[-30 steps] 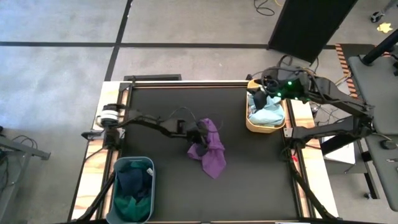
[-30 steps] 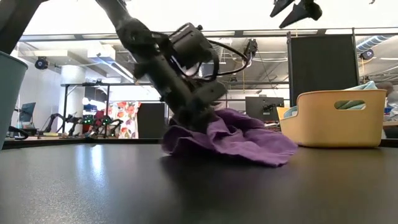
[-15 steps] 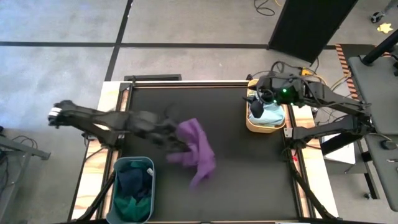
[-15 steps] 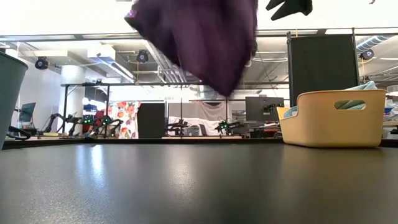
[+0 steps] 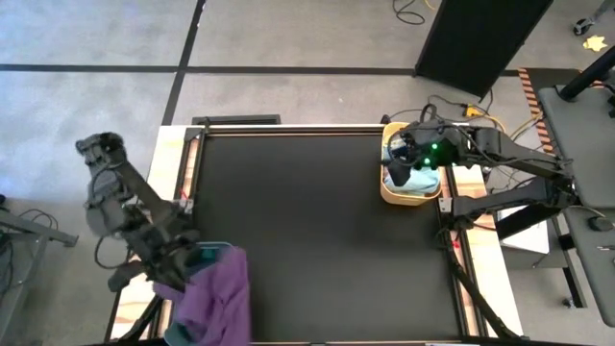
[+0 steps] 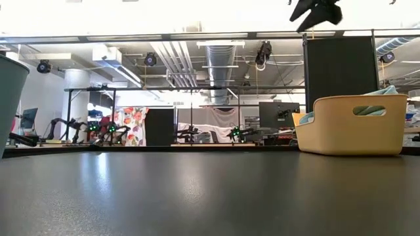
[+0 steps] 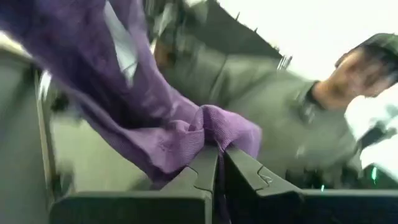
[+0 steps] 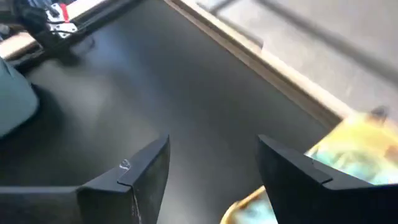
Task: Sort microfiber towel by color & place in baskets
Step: Put the purple microfiber towel into the green bin
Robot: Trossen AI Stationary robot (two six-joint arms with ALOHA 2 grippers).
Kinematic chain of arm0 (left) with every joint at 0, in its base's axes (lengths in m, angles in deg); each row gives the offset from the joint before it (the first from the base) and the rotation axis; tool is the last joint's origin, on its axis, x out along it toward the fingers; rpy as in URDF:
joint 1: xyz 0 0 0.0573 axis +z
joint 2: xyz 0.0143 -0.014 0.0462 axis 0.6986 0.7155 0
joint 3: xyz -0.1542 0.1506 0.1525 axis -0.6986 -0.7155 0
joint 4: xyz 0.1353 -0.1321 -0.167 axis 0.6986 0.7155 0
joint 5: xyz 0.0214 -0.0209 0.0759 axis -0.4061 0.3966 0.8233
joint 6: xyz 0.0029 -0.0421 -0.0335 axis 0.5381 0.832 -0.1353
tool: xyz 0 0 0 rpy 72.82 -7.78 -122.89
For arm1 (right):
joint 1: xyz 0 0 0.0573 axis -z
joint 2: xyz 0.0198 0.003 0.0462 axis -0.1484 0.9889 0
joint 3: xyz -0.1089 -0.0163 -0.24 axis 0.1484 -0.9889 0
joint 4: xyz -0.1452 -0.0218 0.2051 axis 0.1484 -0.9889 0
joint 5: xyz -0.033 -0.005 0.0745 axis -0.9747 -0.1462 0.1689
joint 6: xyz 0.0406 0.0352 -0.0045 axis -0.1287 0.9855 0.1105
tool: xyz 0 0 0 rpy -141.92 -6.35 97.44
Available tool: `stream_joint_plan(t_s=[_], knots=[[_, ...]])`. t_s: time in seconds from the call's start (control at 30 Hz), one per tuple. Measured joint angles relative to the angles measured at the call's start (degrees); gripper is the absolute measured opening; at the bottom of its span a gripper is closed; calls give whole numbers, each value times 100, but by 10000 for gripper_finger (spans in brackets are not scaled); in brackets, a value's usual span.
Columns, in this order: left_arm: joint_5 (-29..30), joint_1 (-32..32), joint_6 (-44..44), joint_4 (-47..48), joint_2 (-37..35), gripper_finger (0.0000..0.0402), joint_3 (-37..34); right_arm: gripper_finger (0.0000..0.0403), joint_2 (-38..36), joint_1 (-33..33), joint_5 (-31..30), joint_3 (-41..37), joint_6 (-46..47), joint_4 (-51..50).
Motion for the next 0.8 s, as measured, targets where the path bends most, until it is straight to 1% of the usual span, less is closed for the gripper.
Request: stream_joint_plan(t_s=[0.07, 0.2, 0.3, 0.37, 0.47, 0.57, 0.67, 0.8], knots=[[453, -604, 289, 815, -156, 0, 0, 222, -2, 1, 234, 0, 610, -218], [1409, -1616, 1469, 2361, -352, 0, -2, 215, -35, -100, 883, -2, 1487, -155], [2134, -2070, 2161, 3383, -372, 0, -9, 209, -37, -337, 958, 0, 1837, -2], [2535, -2192, 2371, 3697, -378, 0, -11, 205, -37, -462, 953, -2, 1983, 126], [2609, -2204, 2432, 3734, -431, 0, -7, 198, -37, -616, 943, 0, 2165, 235], [2381, -2204, 2435, 3988, -476, 0, 233, 191, -37, -754, 928, 0, 2256, 332], [2210, -2204, 2488, 4769, -488, 0, 841, 185, -37, -876, 842, 0, 2278, 340], [2358, -2197, 2487, 5724, -405, 0, 1850, 178, -2, -972, 832, 0, 2304, 340]])
